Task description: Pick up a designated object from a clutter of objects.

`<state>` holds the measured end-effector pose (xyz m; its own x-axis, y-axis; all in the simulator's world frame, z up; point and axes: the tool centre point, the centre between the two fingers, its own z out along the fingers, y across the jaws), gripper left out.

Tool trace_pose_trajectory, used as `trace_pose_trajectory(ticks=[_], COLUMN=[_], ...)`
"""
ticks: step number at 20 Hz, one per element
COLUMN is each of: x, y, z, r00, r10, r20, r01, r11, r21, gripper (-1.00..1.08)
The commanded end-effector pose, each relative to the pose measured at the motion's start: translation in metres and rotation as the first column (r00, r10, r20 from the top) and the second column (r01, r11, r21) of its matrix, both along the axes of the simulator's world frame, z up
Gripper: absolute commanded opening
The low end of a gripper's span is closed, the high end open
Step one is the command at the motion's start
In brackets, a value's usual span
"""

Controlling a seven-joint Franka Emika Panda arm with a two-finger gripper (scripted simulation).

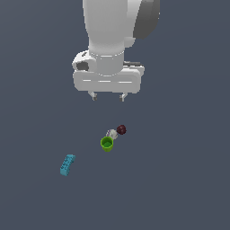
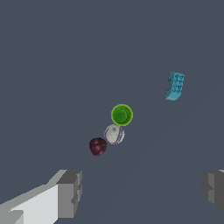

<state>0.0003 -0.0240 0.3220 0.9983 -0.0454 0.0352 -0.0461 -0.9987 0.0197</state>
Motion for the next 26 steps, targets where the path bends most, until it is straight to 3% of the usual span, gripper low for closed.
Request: trace_pose_trajectory(ticks=[1,15,26], x=[0.0,0.004,0.037], y=[0.0,0.001,-0.024], z=[0.0,0.006,-0.019], r00=[1.0,1.0,1.0], r10=[0.0,0.003,-0.028], r20=[0.0,0.019,0.01], r01=[0.0,-0.003,0.028], r11=[1.0,1.0,1.0], r21=[0.0,-0.022,-0.01], gripper=[1.0,1.0,1.0])
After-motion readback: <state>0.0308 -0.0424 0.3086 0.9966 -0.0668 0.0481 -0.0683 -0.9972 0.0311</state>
